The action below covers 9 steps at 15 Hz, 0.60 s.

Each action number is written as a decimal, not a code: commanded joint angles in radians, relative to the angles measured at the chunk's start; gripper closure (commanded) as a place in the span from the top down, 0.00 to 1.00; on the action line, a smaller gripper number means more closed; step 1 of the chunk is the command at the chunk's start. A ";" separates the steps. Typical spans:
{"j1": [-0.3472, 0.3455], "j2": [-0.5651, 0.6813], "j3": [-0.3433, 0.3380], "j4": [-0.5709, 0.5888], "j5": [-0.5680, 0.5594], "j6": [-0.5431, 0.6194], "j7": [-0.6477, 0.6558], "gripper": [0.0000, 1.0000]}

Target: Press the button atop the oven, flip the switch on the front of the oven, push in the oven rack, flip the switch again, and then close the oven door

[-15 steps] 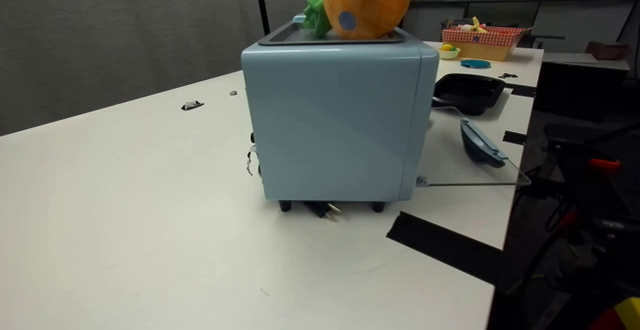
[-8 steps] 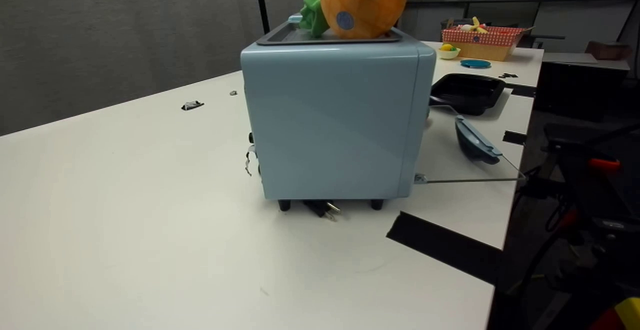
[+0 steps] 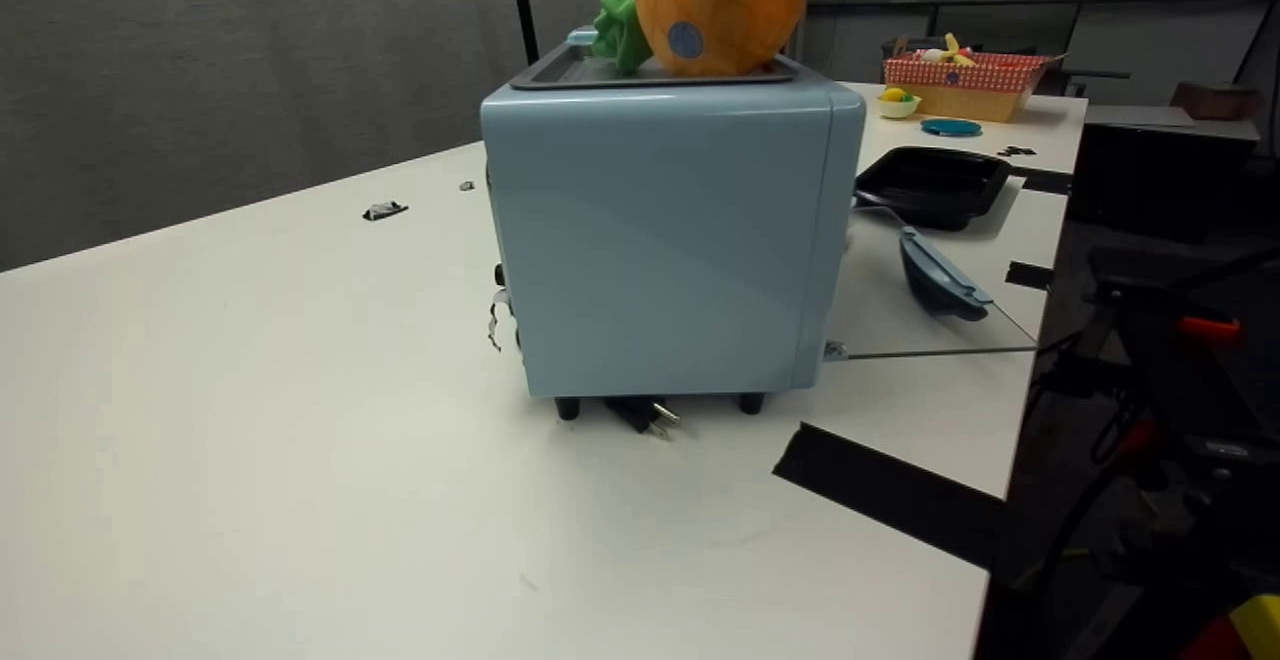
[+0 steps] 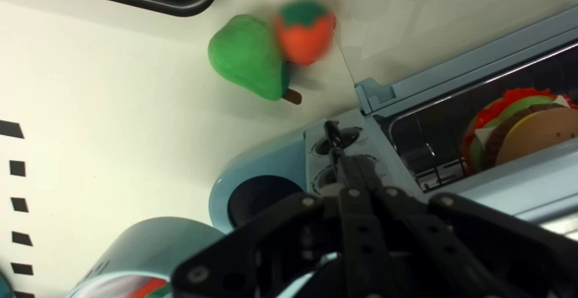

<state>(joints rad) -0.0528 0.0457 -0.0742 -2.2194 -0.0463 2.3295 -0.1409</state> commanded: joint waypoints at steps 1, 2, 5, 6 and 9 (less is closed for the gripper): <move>-0.010 0.031 -0.003 0.059 -0.030 -0.020 0.019 0.00; -0.011 0.031 -0.004 0.059 -0.031 -0.022 0.018 0.00; -0.014 0.035 -0.006 0.064 -0.032 -0.028 0.018 0.00; -0.015 0.036 -0.007 0.065 -0.032 -0.026 0.018 0.00; -0.018 0.041 -0.007 0.074 -0.027 -0.020 0.018 0.00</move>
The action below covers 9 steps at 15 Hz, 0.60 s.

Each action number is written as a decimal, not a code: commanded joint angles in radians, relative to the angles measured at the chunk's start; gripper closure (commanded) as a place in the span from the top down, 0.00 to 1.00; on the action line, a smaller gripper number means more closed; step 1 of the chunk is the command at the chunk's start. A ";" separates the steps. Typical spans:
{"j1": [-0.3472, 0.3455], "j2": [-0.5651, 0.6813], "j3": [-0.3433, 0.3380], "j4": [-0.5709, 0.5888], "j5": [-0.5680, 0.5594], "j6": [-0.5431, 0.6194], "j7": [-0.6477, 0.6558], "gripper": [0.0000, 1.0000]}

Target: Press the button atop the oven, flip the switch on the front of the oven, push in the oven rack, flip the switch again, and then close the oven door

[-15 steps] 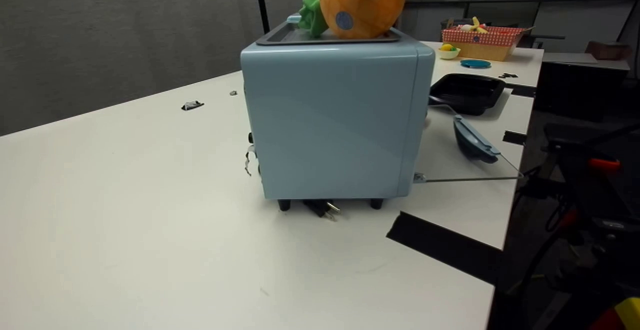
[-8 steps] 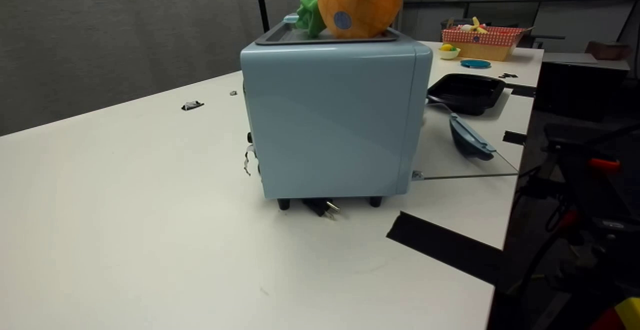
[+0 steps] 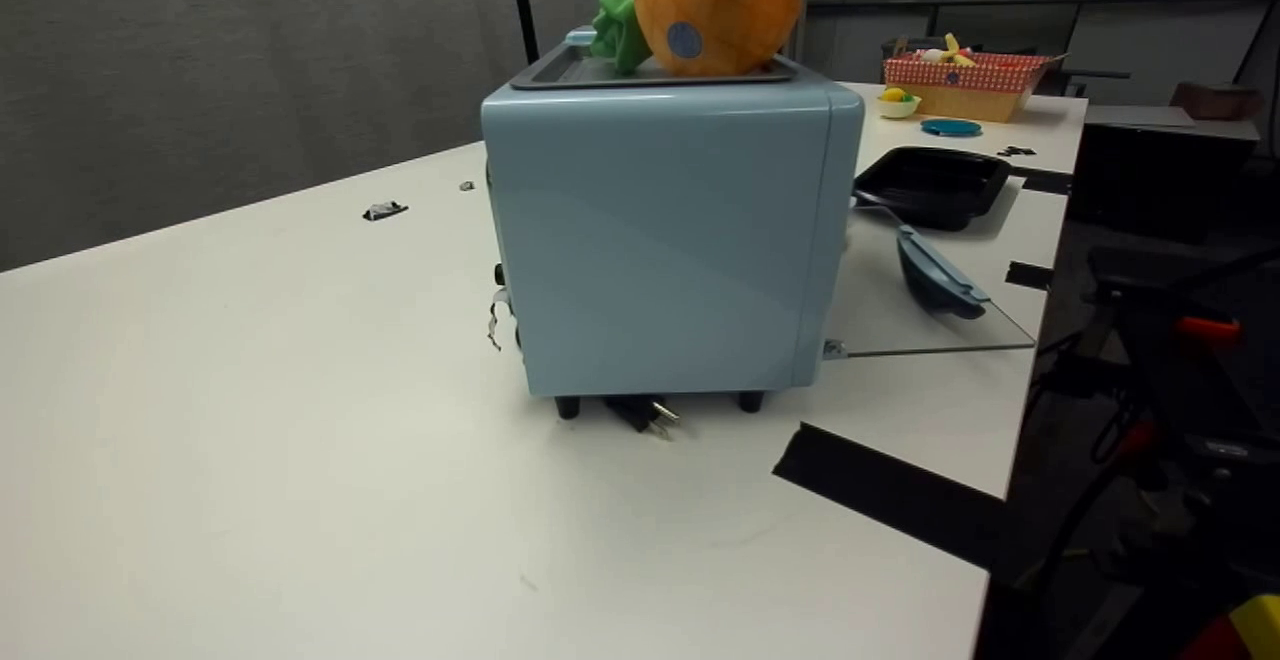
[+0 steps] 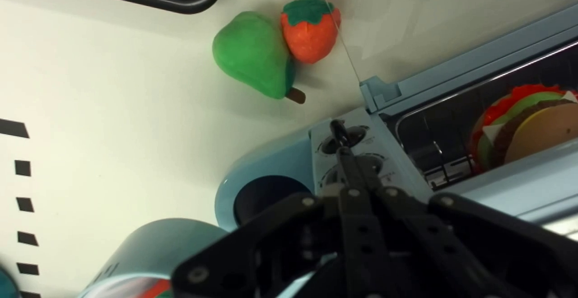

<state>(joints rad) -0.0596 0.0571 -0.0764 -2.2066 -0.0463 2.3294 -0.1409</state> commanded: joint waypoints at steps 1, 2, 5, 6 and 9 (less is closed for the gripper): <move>-0.011 0.031 -0.005 0.062 -0.019 -0.010 0.015 0.00; -0.012 0.031 -0.004 0.061 -0.010 0.002 0.013 0.00; -0.011 0.039 0.000 0.071 0.004 0.019 0.007 0.00; -0.010 0.043 0.000 0.076 0.002 0.020 0.009 0.00; -0.010 0.054 0.000 0.094 0.002 0.021 0.013 0.00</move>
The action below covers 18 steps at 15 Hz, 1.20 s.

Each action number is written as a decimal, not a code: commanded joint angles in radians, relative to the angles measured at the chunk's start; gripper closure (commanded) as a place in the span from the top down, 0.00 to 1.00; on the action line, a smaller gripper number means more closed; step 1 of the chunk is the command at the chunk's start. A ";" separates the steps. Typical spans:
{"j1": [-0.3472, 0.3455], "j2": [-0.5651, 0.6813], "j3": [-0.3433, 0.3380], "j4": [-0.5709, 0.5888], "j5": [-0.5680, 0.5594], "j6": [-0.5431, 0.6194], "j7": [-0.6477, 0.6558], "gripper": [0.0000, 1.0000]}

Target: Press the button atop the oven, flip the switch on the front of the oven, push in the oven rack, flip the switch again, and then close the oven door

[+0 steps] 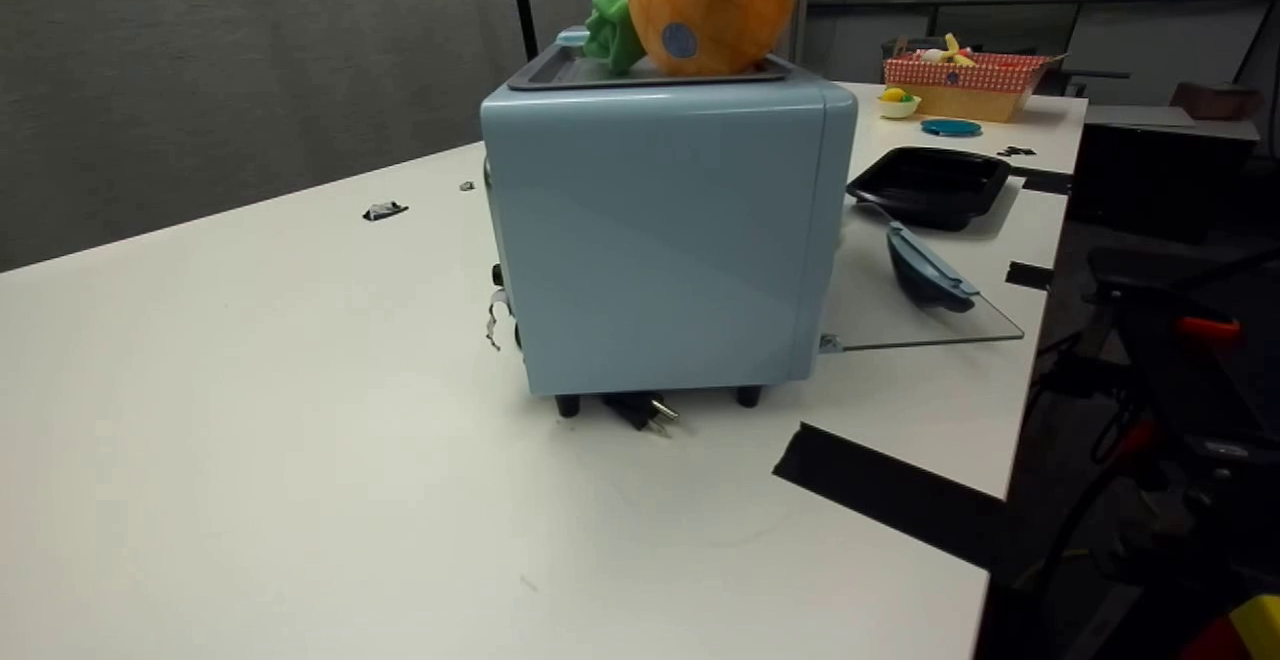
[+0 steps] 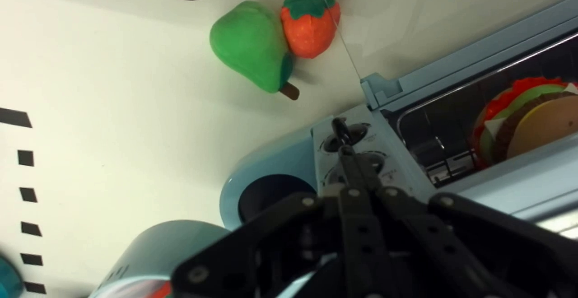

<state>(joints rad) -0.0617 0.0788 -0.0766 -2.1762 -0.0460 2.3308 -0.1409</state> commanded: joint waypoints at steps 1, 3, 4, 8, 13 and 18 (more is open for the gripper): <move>-0.009 0.038 0.000 0.071 0.001 0.020 0.014 0.00; -0.009 0.048 0.000 0.087 0.003 0.022 0.020 0.00; -0.010 0.054 0.000 0.095 0.004 0.023 0.023 0.00; -0.011 0.079 0.000 0.132 0.008 0.032 0.035 0.00; -0.012 0.132 0.001 0.191 0.017 0.054 0.065 0.00; -0.012 0.208 0.003 0.265 0.027 0.108 0.105 0.00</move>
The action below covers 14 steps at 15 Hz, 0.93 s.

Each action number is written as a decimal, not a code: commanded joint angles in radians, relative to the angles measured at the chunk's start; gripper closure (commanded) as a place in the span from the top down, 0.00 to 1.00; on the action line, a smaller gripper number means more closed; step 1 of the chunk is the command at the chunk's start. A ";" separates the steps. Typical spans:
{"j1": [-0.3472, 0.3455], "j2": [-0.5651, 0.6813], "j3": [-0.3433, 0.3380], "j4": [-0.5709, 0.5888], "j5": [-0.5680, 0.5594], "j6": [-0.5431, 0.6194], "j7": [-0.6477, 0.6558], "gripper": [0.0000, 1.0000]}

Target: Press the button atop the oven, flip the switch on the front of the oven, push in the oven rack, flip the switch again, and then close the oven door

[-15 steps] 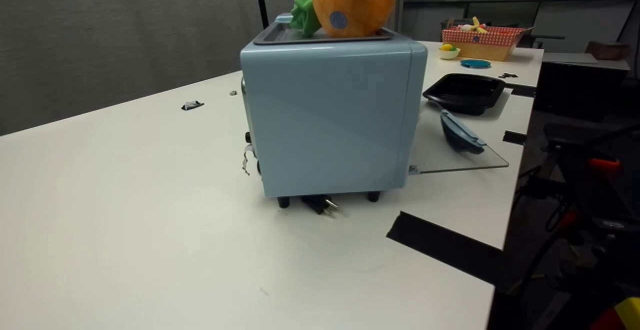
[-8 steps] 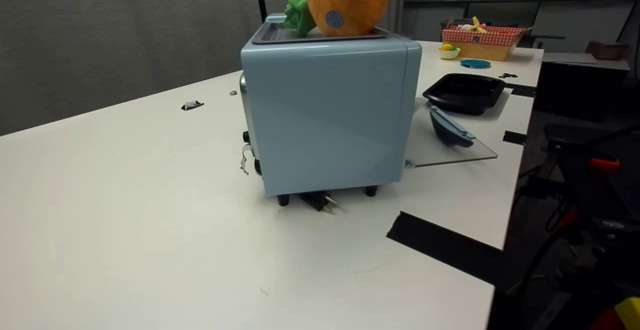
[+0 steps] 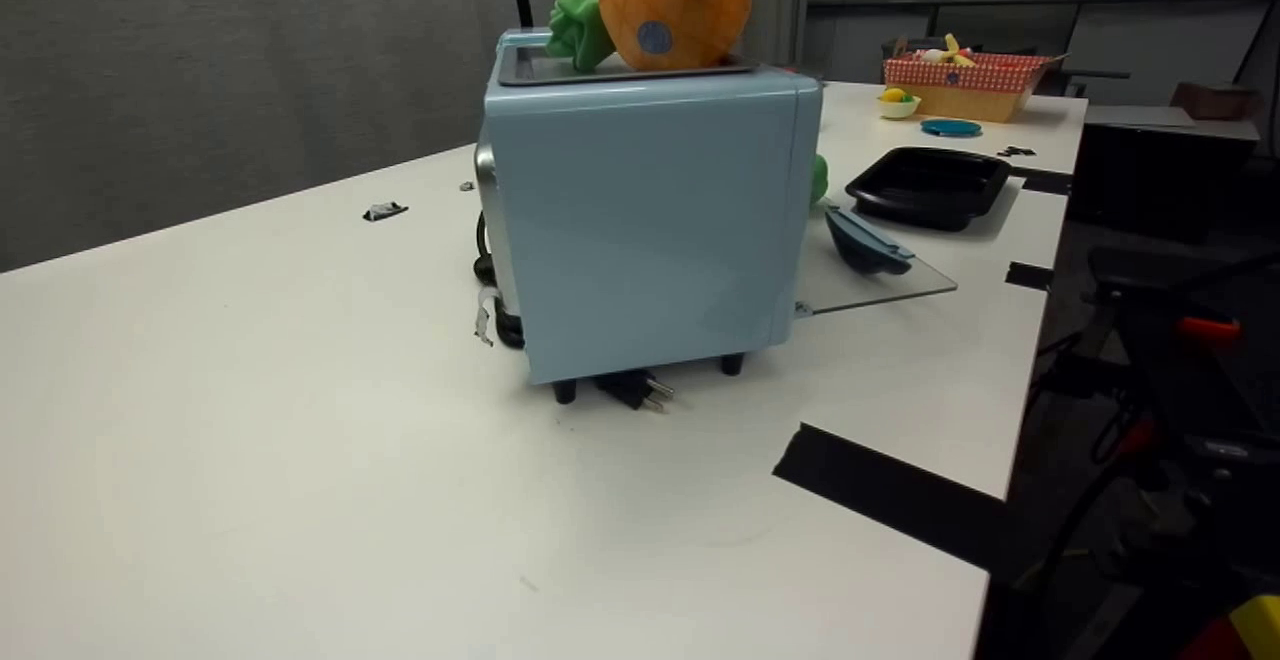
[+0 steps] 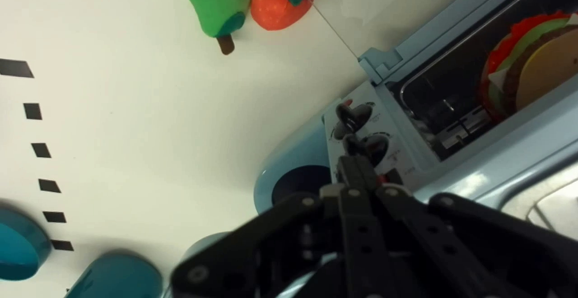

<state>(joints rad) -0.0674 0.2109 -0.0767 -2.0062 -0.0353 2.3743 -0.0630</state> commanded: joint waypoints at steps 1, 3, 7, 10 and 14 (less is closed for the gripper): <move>-0.005 0.094 0.002 0.115 0.015 0.089 0.040 0.00; -0.009 0.136 0.003 0.163 0.029 0.131 0.063 0.00; -0.011 0.193 0.003 0.255 0.044 0.150 0.102 0.00; -0.016 0.200 0.007 0.297 0.055 0.079 0.100 0.00; -0.023 0.154 0.006 0.297 0.048 -0.035 0.072 0.00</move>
<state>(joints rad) -0.0800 0.3884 -0.0777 -1.7493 -0.0009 2.4281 0.0290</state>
